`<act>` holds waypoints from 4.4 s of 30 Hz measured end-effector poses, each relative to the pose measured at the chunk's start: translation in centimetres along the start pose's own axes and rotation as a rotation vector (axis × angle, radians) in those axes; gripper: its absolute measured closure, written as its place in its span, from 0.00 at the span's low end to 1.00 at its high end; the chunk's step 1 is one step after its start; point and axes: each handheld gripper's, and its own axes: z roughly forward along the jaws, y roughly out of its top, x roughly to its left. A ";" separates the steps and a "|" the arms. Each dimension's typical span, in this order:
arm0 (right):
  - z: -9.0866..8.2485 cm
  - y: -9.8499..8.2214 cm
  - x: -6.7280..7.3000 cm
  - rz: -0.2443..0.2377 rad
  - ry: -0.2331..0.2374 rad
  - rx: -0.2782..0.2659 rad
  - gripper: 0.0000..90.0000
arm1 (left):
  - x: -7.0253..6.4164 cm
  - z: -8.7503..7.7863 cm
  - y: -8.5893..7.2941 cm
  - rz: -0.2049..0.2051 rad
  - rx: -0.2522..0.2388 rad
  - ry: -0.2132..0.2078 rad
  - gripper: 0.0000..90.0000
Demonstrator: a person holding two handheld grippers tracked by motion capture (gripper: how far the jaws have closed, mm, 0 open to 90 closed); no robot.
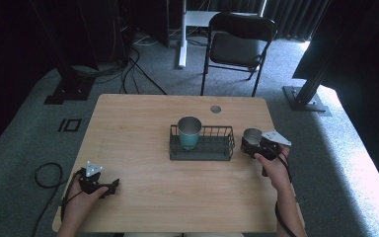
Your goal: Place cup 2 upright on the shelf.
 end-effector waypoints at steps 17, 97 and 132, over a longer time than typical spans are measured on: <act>-1.9 3.5 0.3 -0.016 0.027 -0.066 0.15 | 0.0 0.0 0.0 0.000 0.000 0.000 0.03; 3.5 4.5 10.5 -0.121 0.252 -0.032 0.15 | 0.0 0.0 0.0 0.000 0.000 0.000 0.03; 3.8 4.0 10.5 -0.126 0.283 0.067 0.13 | 0.0 0.0 0.0 0.000 0.000 0.000 0.03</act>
